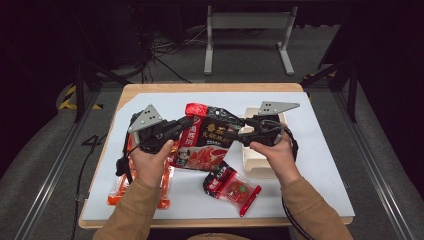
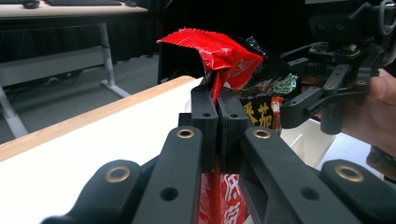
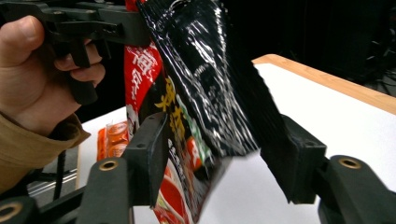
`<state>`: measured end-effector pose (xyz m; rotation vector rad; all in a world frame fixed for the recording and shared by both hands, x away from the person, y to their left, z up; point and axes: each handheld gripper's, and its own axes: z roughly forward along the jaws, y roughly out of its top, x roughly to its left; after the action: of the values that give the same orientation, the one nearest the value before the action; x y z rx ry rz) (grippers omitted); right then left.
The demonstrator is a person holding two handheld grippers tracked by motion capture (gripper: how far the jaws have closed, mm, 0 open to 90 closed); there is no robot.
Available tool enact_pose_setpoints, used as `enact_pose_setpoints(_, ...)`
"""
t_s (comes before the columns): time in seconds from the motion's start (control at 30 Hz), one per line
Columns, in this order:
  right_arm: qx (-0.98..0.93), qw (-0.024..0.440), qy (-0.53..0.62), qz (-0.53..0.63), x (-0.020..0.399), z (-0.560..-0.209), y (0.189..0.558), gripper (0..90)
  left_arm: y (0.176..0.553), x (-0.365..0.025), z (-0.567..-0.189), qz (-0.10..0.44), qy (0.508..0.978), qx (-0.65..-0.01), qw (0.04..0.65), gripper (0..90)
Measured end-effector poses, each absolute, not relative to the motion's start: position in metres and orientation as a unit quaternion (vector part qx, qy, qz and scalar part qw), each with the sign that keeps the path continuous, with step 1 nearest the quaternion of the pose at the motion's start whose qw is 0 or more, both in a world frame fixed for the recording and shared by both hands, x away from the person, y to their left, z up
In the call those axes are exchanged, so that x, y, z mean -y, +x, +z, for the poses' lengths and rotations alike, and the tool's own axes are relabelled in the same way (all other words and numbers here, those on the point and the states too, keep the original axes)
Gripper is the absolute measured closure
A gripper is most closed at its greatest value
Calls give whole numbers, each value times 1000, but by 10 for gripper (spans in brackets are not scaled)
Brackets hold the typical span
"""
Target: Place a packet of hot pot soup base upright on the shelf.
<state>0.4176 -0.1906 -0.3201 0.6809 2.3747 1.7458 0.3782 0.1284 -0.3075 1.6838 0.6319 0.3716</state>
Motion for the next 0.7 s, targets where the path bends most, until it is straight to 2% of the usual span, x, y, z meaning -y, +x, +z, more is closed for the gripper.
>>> enact_pose_setpoints(0.23,-784,43,220,579,184,-322,421,528,378,-126,-308,154,730,-270,609,880)
enact_pose_setpoints(0.27,-786,43,218,578,183,-322,421,568,378,-126,-309,154,730,-269,609,880)
enact_pose_setpoints(0.33,-789,43,211,575,182,-320,420,710,378,-126,-309,152,728,-270,611,879)
enact_pose_setpoints(0.7,-791,54,201,575,183,-310,418,769,377,-128,-307,154,729,-270,611,869)
